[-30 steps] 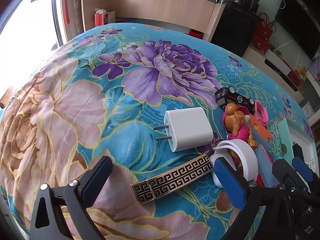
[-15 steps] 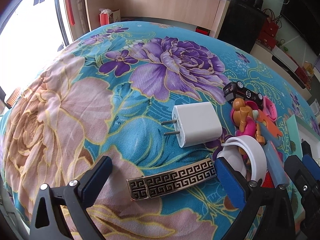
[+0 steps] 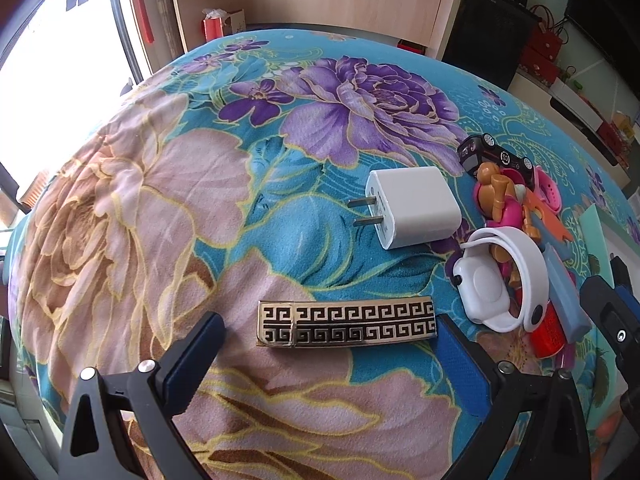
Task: Organize rigid objects
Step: 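Grasp the pink-and-blue inaer box with the right tool while the left tool grasps the gold patterned bar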
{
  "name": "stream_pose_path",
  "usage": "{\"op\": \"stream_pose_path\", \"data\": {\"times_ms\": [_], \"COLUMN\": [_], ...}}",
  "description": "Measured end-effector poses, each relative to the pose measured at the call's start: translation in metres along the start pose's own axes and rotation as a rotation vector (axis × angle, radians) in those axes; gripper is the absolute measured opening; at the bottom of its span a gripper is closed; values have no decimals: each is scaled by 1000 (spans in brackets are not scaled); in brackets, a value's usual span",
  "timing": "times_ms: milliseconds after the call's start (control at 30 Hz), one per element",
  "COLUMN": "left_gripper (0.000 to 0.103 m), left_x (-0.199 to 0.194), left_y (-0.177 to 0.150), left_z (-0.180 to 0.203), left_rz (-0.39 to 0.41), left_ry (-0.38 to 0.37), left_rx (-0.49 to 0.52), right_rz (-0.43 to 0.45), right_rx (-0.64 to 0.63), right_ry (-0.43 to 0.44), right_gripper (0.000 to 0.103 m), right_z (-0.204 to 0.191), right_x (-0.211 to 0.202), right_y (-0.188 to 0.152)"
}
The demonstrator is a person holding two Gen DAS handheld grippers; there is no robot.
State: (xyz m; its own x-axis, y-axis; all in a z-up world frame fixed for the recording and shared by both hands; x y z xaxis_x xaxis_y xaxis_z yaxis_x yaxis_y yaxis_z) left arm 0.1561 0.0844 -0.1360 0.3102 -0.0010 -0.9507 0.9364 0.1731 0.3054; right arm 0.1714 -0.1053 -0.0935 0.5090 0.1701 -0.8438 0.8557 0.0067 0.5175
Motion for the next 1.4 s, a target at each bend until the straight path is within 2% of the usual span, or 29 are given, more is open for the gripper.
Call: {"op": "stream_pose_path", "data": {"times_ms": [500, 733, 867, 1000, 1100, 1400], "left_gripper": [103, 101, 96, 85, 84, 84], "left_x": [-1, -2, -2, -4, -5, -5], "left_y": [-7, -5, -3, -2, -2, -2], "left_z": [-8, -7, -2, 3, 6, 7], "left_rz": [-1, 11, 20, 31, 37, 43], "left_ry": [16, 17, 18, 12, 22, 26], "left_rx": [-15, -10, 5, 25, 41, 45], "right_rz": [-74, -52, -52, -48, -51, -41], "right_rx": [-68, -59, -40, -33, -40, -24], "right_ry": [-8, 10, 18, 26, 26, 41], "right_gripper": [103, 102, 92, 82, 78, 74], "right_z": [-15, -14, -11, -10, -12, -12], "right_x": [23, 25, 25, 25, 25, 25], "right_y": [-15, -12, -11, -10, -11, -10]}}
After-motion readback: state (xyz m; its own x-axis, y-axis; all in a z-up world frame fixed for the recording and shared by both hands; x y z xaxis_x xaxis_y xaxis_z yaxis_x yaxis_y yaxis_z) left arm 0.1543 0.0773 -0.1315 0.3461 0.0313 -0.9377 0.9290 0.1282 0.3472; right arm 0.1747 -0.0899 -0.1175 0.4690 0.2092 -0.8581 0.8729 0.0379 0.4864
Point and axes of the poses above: each gripper's, at about its wrist camera, not at the fingertips, and x roughly the way its jaws point, z to its right, y to its top, the point moved 10 cm from there along x, roughly the way its jaws point, and after that the axes turned 9 degrees about -z, right-handed, at the moved point
